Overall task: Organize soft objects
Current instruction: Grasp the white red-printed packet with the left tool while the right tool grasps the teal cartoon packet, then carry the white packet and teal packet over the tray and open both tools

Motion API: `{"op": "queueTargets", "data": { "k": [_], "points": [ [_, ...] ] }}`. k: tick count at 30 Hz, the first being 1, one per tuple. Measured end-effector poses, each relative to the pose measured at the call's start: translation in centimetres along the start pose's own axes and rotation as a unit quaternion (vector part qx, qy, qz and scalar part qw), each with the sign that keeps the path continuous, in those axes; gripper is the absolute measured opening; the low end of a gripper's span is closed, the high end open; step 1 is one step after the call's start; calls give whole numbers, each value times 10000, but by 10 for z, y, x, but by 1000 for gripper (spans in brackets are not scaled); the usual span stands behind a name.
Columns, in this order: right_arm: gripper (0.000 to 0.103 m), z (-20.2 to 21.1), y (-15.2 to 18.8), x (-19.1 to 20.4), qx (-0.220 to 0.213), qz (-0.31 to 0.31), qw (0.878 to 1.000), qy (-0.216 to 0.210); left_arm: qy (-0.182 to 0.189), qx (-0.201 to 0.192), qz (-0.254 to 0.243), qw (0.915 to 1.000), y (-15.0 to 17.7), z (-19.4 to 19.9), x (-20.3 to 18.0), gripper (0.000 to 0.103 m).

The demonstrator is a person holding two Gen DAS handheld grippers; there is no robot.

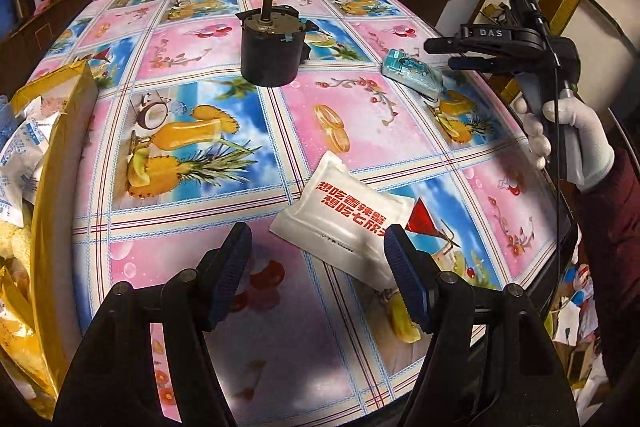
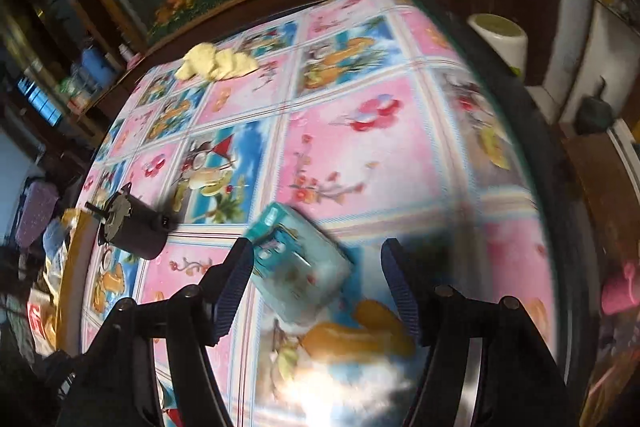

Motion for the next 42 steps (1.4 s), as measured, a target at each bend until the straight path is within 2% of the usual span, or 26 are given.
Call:
{"op": "queueTargets", "data": {
  "k": [4,6,9,14,17,18,19,21,22,25,26,27,28,29,30,32,34,42],
  "points": [
    [67,-24,-4,21,249,811,9963,95,200,254,39,9995,5,-14,-5,69],
    [67,-33,1,26,524,812,9952,-139,267,279,41,9992,4,-20,-9,70],
    [67,-30,13,37,649,815,9936,-439,297,316,-43,9990,-3,-28,-16,70],
    [67,-18,38,60,853,916,9890,-792,-3,352,-621,9974,-18,-45,-26,70],
    [67,-15,45,69,873,998,9884,-743,-112,391,-732,9965,-20,-51,-32,73],
    [67,-16,44,71,858,1000,9889,-692,-115,402,-741,9964,-20,-54,-33,81],
    [67,-16,42,72,815,998,9899,-587,-149,396,-755,9963,-20,-56,-35,82],
    [67,-19,37,74,771,972,9915,-399,-409,363,-867,9947,-20,-61,-39,83],
    [67,-22,35,75,783,913,9922,-330,-576,358,-1000,9927,-18,-64,-42,87],
    [67,-30,30,76,873,664,9939,-143,-581,317,-928,9935,-20,-66,-41,87],
    [67,-31,28,79,852,669,9941,-34,-583,307,-935,9934,-20,-66,-40,87],
    [67,-32,28,82,841,707,9939,79,-573,282,-952,9934,-20,-65,-39,79],
    [67,-35,28,86,812,821,9930,265,-536,206,-964,9937,-21,-62,-38,56],
    [67,-35,29,88,797,929,9917,399,-544,173,-973,9936,-22,-59,-35,48],
    [66,-36,30,91,785,1042,9901,509,-479,184,-919,9944,-22,-57,-32,47],
    [55,-35,34,95,725,1215,9879,631,-434,137,-810,9957,-21,-51,-23,46],
    [45,-32,39,97,707,1246,9880,577,-317,81,-627,9975,-21,-46,-15,45],
    [42,1,59,103,562,950,9939,90,-42,-431,-81,9990,-17,7,13,46]
  ]
}}
Point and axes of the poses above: each gripper's, at about its wrist camera, not at the fingertips, and z roughly against the way its jaws point, x to its left, y to its underside, the point moved 5 cm from there along -z, roughly the way its jaws point, and after that the axes turned 8 degrees about y, right-handed, at the moved point
